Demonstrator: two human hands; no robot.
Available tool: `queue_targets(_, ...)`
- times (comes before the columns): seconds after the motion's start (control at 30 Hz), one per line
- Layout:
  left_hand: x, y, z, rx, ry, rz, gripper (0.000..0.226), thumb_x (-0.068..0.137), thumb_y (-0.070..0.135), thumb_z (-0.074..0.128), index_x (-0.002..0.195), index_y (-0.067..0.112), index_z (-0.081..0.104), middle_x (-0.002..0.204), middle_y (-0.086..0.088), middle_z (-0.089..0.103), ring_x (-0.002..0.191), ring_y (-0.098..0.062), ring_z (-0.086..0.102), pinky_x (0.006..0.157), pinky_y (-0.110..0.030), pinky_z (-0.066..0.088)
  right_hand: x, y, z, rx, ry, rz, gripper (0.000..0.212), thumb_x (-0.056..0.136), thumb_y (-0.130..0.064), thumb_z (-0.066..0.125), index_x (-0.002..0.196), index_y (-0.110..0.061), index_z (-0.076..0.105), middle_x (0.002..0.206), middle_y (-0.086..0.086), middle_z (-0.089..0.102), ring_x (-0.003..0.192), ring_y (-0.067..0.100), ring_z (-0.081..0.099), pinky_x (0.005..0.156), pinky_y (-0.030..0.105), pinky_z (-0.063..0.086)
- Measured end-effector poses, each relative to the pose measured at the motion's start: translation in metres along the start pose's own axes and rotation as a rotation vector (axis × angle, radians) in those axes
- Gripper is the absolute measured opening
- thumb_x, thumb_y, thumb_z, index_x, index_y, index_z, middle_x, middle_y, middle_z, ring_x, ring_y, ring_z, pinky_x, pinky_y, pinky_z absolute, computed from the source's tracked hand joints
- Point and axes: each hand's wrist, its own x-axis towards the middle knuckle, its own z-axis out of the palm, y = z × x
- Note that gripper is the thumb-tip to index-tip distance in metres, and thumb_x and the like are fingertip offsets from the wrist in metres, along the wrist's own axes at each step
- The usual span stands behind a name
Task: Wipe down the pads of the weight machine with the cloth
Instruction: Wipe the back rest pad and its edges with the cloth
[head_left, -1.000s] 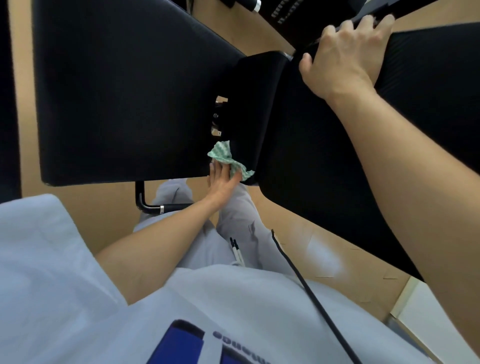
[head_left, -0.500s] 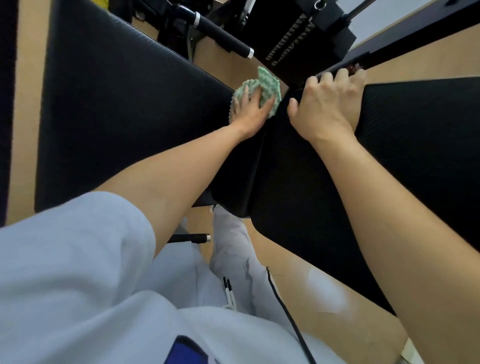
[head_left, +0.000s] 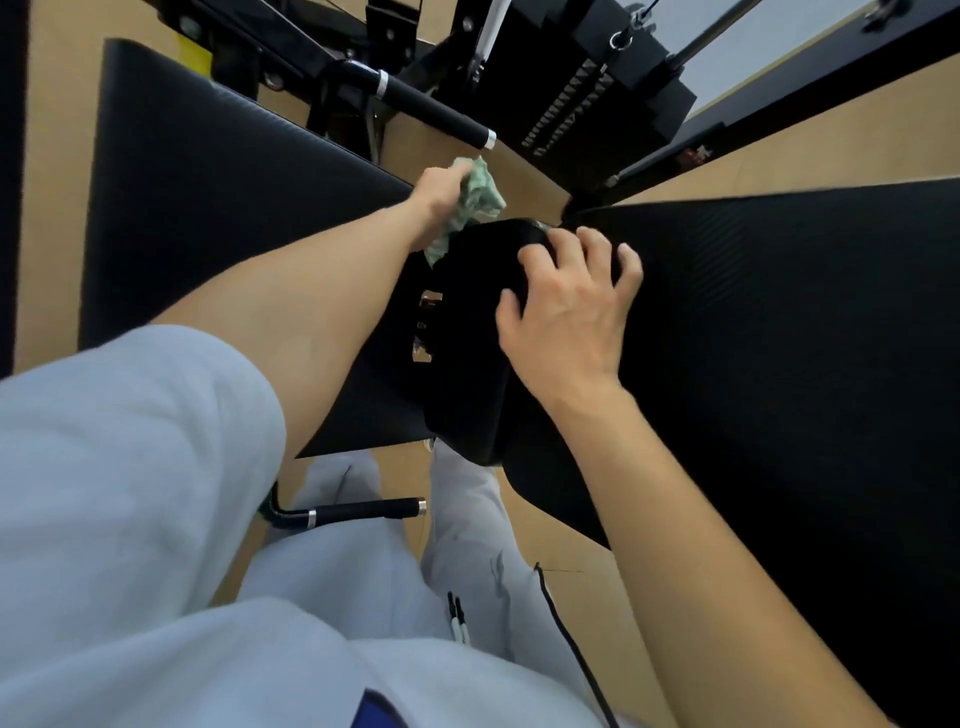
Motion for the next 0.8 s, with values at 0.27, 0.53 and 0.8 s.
queue_targets(0.27,-0.010,0.003,0.031,0.202,-0.275,-0.094,0.029,0.093,0.039,0.047,0.101,0.017,0.064,0.095,-0.004,0.066,0.086,-0.020,0.062,0.073,-0.031,0.049,-0.048,0.017,0.033,-0.286,-0.162,-0.072,0.053,0.087,-0.032,0.067,0.136,-0.017,0.054,0.166,0.015,0.025,0.155,0.039,0.013,0.123,0.059,0.000)
queue_targets(0.53,-0.047,0.028,0.038,0.177,-0.304,0.053,0.016,0.099,0.033,0.048,0.094,0.023,0.059,0.098,-0.001,0.064,0.090,-0.015,0.061,0.085,-0.032,0.048,-0.051,0.018,0.031,-0.307,-0.189,-0.105,0.054,0.087,-0.032,0.071,0.135,-0.016,0.054,0.164,0.016,0.028,0.154,0.040,0.015,0.123,0.059,0.001)
queue_targets(0.8,-0.110,0.016,0.046,0.000,-0.315,0.186,0.025,0.099,0.027,0.047,0.095,0.014,0.069,0.109,-0.012,0.073,0.100,-0.024,0.067,0.097,-0.040,0.049,-0.081,0.014,0.019,-0.205,-0.233,-0.085,0.039,0.084,-0.026,0.074,0.121,-0.017,0.064,0.160,0.014,0.037,0.152,0.037,0.024,0.126,0.054,0.013)
